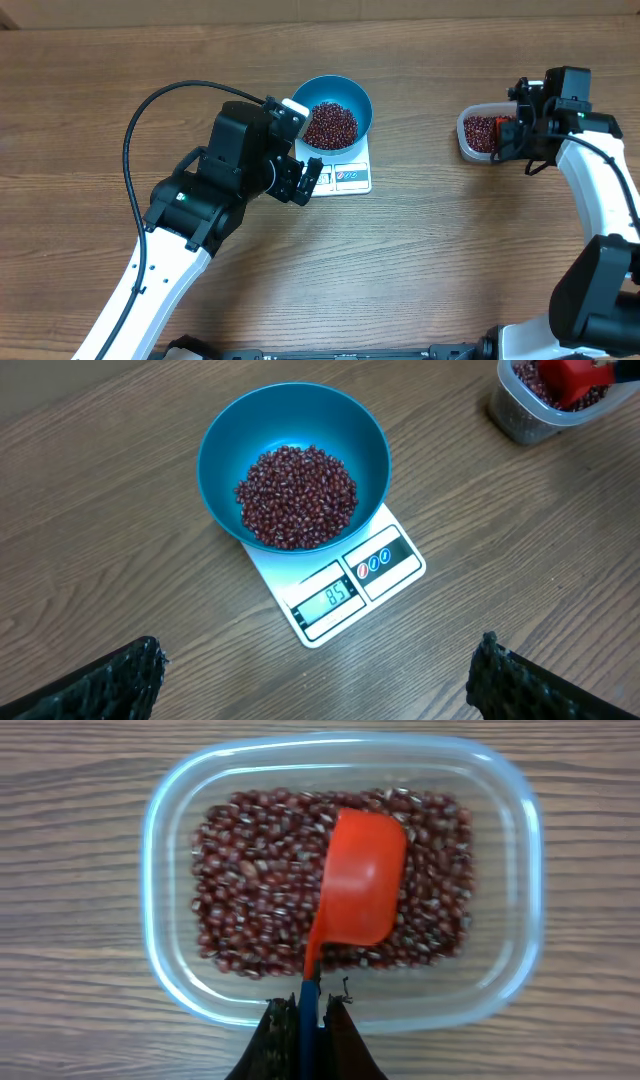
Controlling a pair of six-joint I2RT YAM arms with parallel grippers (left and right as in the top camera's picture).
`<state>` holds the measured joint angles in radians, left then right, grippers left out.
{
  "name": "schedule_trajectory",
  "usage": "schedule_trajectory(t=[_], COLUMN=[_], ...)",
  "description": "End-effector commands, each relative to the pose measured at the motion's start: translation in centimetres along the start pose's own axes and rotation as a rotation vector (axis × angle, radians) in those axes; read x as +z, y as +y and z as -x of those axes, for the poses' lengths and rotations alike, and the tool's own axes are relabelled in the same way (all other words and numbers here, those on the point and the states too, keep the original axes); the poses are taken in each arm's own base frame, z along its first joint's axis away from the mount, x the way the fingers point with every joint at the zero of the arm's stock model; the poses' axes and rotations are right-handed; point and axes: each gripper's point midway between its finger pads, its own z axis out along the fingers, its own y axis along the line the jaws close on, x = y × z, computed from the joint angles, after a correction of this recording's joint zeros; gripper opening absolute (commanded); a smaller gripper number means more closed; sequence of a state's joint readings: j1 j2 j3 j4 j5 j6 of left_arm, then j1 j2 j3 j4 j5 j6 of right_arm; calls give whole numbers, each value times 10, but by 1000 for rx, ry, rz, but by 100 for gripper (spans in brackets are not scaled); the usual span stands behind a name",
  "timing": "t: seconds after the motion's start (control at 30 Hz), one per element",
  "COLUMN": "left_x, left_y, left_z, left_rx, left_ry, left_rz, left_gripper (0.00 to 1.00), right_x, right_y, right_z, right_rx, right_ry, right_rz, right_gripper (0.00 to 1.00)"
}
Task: Scoop item into bowl and weigh 150g on scale
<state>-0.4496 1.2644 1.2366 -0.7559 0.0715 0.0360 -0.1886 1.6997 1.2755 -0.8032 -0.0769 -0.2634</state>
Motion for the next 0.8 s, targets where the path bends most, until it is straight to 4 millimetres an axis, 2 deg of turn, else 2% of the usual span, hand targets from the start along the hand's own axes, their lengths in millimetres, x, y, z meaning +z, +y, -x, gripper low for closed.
schedule_trajectory(t=[0.0,0.2,0.33,0.6,0.77], left_x=[3,3,3,3,3], left_y=[0,0,0,0,0], left_z=[-3,-3,-3,-3,-3], left_rx=[13,13,13,13,13], left_ry=[11,11,11,11,11], left_rz=[-4,-4,-4,-4,-4], left_gripper=[100,100,100,100,100], right_x=[10,7,4,-5,-2], right_y=[19,34,34,20,5], right_z=[-4,0,2,2,-2], right_rx=[10,18,47,159,283], right_ry=[18,-5,-21,-53,-36], right_rz=[119,222,269,372,374], right_gripper=[4,3,3,4,4])
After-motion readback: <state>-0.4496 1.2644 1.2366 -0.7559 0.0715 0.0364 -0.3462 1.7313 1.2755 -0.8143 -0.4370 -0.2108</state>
